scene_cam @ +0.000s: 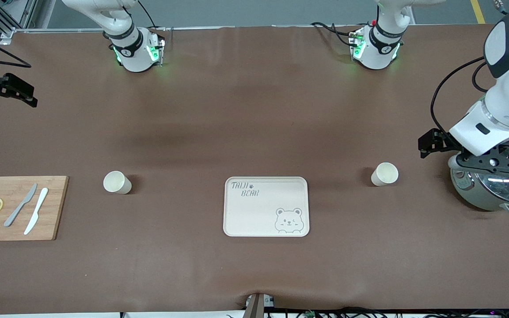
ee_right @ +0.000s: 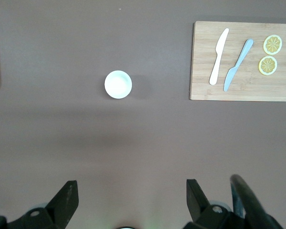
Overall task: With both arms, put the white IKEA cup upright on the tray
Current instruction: 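Reach the left gripper to the cup by the pot while the right gripper moves out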
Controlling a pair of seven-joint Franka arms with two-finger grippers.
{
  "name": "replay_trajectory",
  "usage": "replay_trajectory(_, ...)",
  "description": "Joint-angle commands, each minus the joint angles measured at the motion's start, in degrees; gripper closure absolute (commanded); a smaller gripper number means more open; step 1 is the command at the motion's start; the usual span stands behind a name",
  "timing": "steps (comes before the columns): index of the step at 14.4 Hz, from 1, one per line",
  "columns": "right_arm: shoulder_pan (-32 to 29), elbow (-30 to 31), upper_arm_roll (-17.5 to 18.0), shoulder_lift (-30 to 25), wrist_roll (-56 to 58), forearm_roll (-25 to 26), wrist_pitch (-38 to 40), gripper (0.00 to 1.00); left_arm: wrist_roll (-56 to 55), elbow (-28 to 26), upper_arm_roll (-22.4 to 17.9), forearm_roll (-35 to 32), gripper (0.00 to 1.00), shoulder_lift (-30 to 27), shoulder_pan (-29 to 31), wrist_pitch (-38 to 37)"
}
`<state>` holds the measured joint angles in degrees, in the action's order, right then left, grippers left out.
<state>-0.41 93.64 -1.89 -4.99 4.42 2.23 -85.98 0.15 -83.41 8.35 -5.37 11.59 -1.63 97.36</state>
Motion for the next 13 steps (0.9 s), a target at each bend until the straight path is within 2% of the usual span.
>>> replay_trajectory(1, -0.4, -1.4, 0.4, 0.9, -0.8, 0.9, 0.4, 0.00, -0.7, 0.1, 0.3, -0.2, 0.00, -0.3, 0.7, 0.3)
replay_trajectory(5, -0.4, -1.4, 0.4, 1.1, -0.9, 0.9, 0.4, 0.00, -0.7, -1.4, 0.4, -0.2, 0.00, 2.3, 0.3, 1.9)
replay_trajectory(9, -0.5, -1.4, 0.3, 1.1, -0.8, 0.9, 0.4, 0.00, -0.8, -12.8, 0.5, 0.4, 0.00, 1.3, 0.7, 11.8)
replay_trajectory(13, -1.3, -1.4, 0.3, 2.1, -0.8, 0.8, -0.1, 0.00, 0.2, -20.6, 0.4, 0.4, 0.00, 0.9, 2.2, 18.3)
